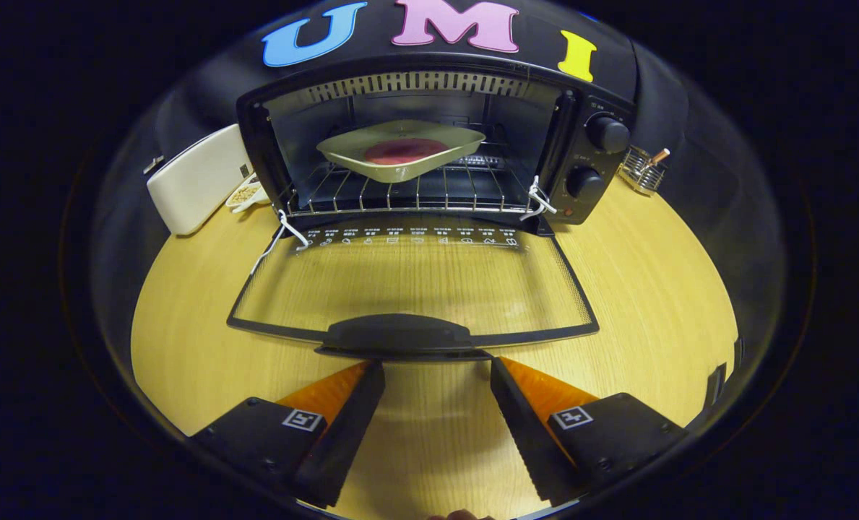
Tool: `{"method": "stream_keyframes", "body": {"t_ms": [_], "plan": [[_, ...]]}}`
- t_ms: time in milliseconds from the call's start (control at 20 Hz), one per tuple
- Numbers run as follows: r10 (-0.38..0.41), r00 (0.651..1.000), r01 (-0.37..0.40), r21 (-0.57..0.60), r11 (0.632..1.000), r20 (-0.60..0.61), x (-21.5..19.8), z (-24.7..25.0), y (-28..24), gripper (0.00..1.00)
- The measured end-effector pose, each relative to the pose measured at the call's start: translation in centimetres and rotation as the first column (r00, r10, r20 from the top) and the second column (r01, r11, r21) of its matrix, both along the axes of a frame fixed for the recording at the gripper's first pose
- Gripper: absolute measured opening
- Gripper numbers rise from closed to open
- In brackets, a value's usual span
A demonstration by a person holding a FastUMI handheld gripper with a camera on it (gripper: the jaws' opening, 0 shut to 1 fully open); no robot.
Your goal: Open the toaster oven, put the food inside, and close the toaster oven door.
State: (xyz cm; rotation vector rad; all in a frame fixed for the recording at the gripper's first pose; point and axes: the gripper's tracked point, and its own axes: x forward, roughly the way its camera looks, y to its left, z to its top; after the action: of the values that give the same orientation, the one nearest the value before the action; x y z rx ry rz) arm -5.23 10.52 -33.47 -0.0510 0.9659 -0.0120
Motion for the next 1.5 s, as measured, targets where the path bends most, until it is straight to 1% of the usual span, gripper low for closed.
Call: {"method": "stream_keyframes", "body": {"t_ms": [200,400,550,650,850,950,1200,1250,1400,1500], "plan": [[0.061,0.997,-0.06,-0.036,0.998,0.044,0.1,0.8,0.1,0.97],[0.066,0.996,-0.065,-0.021,0.998,0.068,-0.1,2.2,0.2,0.97],[0.06,0.995,-0.061,0.008,0.998,0.083,-0.3,3.7,0.4,0.97],[0.069,0.993,-0.072,0.03,0.997,0.1,-0.3,5.2,0.6,0.97],[0.09,0.984,-0.098,0.043,0.994,0.155,1.3,7.7,1.3,0.97],[0.072,0.98,-0.084,0.057,0.995,0.187,2.4,9.7,1.3,0.97],[0.004,0.958,-0.035,0.104,0.994,0.286,6.9,15.4,1.2,0.97],[-0.013,0.949,-0.025,0.119,0.993,0.314,6.9,17.7,0.4,0.98],[-0.07,0.921,0.001,0.177,0.984,0.383,7.2,21.0,-0.9,0.98],[-0.102,0.897,0.018,0.195,0.981,0.431,6.8,23.1,-2.1,0.99]]}}
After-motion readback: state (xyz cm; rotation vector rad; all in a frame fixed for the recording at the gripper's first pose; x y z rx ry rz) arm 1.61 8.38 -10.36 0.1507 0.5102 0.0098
